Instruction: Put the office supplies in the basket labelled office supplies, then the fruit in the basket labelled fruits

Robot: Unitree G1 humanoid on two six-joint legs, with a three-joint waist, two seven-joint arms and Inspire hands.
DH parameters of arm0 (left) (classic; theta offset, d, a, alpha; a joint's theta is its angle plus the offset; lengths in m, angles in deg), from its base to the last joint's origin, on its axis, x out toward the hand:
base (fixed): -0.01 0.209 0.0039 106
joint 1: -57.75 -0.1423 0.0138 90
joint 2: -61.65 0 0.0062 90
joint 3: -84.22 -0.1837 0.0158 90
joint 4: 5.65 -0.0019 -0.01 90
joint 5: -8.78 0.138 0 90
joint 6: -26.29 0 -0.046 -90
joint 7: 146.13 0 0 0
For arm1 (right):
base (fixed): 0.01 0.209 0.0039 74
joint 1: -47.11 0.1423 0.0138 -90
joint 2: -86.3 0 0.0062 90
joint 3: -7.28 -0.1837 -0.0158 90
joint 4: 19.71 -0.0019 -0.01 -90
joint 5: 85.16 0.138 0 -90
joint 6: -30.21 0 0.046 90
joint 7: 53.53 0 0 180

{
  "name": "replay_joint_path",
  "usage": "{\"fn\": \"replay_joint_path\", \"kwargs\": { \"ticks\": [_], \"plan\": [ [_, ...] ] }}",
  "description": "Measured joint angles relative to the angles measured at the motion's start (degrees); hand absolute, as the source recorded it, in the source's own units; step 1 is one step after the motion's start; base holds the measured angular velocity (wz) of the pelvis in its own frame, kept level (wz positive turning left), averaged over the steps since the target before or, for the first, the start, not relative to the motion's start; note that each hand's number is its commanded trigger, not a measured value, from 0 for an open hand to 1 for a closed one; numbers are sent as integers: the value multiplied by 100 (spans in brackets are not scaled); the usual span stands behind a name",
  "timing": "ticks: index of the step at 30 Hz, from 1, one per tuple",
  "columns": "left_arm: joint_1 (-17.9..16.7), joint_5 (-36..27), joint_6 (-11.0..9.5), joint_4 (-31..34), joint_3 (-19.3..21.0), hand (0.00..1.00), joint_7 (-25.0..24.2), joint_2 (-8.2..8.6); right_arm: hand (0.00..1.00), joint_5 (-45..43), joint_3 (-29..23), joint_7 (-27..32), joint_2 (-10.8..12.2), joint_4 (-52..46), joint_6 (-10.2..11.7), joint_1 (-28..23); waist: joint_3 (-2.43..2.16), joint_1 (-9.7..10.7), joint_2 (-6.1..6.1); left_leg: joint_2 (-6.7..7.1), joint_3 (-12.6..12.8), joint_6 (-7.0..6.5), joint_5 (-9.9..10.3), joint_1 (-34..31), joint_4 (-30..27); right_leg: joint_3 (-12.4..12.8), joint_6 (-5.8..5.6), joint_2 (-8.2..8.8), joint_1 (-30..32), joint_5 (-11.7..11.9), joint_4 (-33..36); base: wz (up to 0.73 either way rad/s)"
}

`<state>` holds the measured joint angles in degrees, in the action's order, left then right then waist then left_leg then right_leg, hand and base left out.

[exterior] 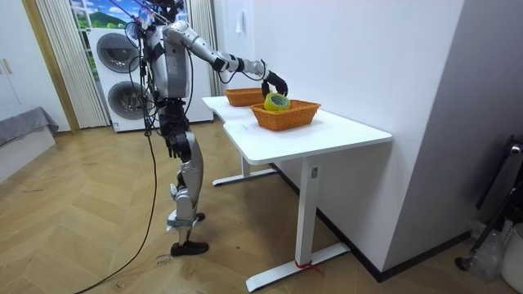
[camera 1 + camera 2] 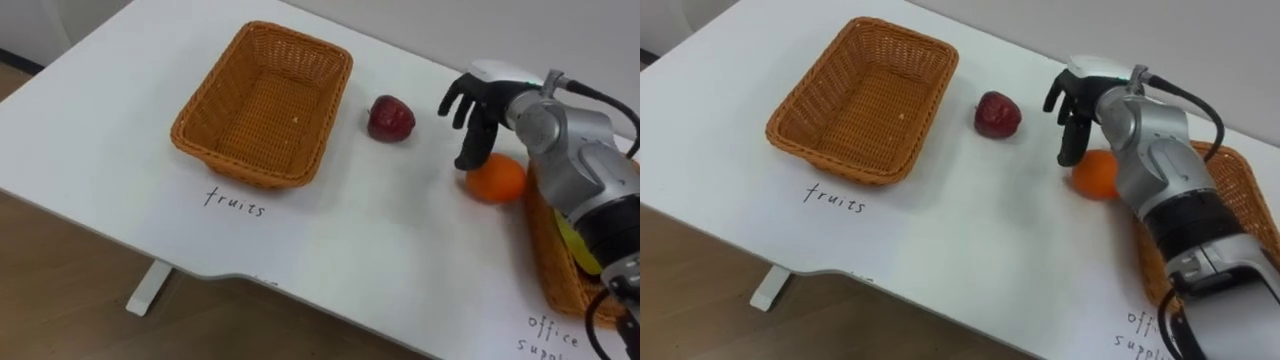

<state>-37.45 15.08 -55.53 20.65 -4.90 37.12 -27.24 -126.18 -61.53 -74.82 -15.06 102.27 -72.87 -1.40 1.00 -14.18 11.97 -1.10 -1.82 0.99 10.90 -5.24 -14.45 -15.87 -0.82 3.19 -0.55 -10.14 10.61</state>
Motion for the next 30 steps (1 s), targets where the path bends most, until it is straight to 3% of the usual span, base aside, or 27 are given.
{"fn": "replay_joint_path", "kwargs": {
  "ticks": [8,30],
  "plan": [
    [-104,7,-12,6,-58,0,6,9,0,218,2,-210,-5,-76,59,-60,2,123,-2,-11,6,2,1,42,3,-5,7,-8,-40,4,1,-1],
    [-95,-1,16,-34,-56,0,-160,28,0,416,3,-770,-3,392,-76,-142,-18,129,29,-13,-9,4,1,36,-41,-4,12,-12,-59,8,1,0]
  ]
}}
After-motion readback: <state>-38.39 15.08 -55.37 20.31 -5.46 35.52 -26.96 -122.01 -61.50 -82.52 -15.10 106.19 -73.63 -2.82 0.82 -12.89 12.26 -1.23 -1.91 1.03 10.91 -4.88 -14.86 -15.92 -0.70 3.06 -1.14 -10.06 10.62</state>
